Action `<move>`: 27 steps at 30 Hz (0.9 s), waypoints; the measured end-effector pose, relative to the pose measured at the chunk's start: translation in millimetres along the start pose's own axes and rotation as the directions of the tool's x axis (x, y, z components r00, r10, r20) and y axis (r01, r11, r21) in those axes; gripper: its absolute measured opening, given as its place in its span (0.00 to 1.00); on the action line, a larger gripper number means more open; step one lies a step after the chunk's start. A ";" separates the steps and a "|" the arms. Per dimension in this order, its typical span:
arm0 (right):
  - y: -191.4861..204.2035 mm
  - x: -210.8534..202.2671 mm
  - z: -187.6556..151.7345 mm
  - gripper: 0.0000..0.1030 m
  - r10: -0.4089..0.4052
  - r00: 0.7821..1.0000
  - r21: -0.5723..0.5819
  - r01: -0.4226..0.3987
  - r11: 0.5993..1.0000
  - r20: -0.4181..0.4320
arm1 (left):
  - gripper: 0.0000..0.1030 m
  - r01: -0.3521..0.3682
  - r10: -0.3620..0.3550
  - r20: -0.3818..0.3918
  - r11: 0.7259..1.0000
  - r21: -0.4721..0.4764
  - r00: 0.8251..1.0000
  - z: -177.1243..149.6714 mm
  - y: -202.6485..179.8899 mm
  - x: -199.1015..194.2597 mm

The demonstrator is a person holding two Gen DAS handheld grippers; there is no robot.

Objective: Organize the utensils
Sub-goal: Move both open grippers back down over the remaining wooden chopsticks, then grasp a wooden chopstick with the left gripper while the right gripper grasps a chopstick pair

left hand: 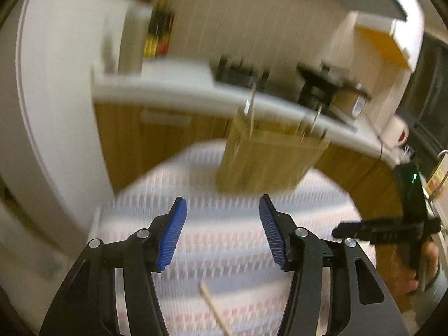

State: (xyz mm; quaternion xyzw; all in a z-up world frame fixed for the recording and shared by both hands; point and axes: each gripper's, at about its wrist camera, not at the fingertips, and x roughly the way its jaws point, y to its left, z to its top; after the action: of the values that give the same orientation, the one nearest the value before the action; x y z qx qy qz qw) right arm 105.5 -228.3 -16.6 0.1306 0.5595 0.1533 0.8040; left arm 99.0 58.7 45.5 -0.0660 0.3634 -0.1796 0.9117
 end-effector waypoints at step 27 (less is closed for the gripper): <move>71.6 98.2 -44.7 0.30 -0.281 0.927 -0.140 0.253 0.957 -0.247 | 0.37 0.056 0.013 -0.463 0.989 0.137 0.886 -100.6 -4.8 75.0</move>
State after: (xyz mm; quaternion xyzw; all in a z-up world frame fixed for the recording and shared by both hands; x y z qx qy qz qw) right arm 88.4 -122.3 -88.8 -0.0113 0.6654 0.0877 0.7412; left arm 79.0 27.1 -74.4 0.0418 0.5553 -0.2265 0.7992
